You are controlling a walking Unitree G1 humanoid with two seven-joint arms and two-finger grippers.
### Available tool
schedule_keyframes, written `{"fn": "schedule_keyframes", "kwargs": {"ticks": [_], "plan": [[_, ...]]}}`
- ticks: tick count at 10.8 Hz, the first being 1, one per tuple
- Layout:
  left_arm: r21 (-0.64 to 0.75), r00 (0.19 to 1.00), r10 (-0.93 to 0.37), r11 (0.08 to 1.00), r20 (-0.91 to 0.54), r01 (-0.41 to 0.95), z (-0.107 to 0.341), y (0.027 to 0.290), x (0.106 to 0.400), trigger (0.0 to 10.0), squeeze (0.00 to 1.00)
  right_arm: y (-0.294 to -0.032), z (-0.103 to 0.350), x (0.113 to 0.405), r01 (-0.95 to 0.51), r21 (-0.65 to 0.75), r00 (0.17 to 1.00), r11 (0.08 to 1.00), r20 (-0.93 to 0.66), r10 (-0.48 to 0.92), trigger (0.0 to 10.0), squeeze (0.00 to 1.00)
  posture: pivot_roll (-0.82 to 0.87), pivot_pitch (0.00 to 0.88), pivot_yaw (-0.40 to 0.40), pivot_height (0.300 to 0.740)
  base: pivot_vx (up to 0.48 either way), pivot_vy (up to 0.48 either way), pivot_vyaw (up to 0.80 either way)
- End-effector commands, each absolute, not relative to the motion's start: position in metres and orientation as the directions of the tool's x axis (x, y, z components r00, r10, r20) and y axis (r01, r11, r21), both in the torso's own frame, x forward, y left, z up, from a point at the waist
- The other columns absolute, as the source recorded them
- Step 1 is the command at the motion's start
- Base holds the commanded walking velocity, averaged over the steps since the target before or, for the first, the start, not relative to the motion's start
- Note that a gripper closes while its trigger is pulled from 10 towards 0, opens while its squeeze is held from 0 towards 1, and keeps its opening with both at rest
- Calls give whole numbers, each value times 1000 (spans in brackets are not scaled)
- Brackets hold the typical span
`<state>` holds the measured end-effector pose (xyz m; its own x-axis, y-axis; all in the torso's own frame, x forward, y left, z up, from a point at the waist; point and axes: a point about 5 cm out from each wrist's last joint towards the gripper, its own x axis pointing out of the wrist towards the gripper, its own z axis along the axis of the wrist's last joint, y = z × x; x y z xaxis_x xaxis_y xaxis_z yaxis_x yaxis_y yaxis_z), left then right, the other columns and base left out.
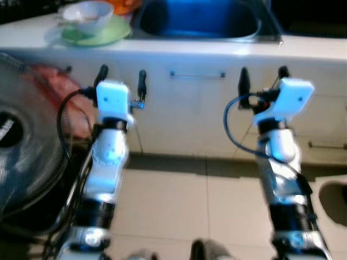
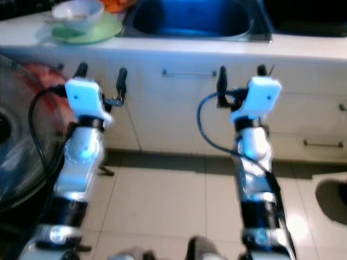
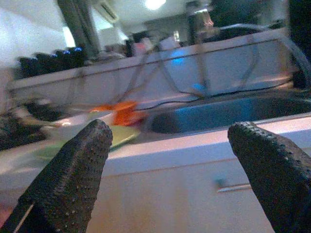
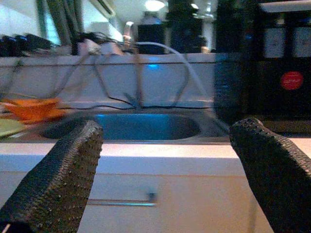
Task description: Kitchen organization
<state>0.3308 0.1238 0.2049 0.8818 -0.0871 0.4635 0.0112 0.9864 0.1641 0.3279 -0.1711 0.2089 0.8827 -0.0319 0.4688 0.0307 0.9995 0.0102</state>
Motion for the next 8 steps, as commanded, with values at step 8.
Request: {"fn": "schedule_keyframes", "kwargs": {"ticks": [8], "plan": [[176,881,-102,984,462,21,209,125,330,10000,0,-176,207,332,75,59,902,995,421,-93,10000,0,14,141,9,740,392,0,-100]]}}
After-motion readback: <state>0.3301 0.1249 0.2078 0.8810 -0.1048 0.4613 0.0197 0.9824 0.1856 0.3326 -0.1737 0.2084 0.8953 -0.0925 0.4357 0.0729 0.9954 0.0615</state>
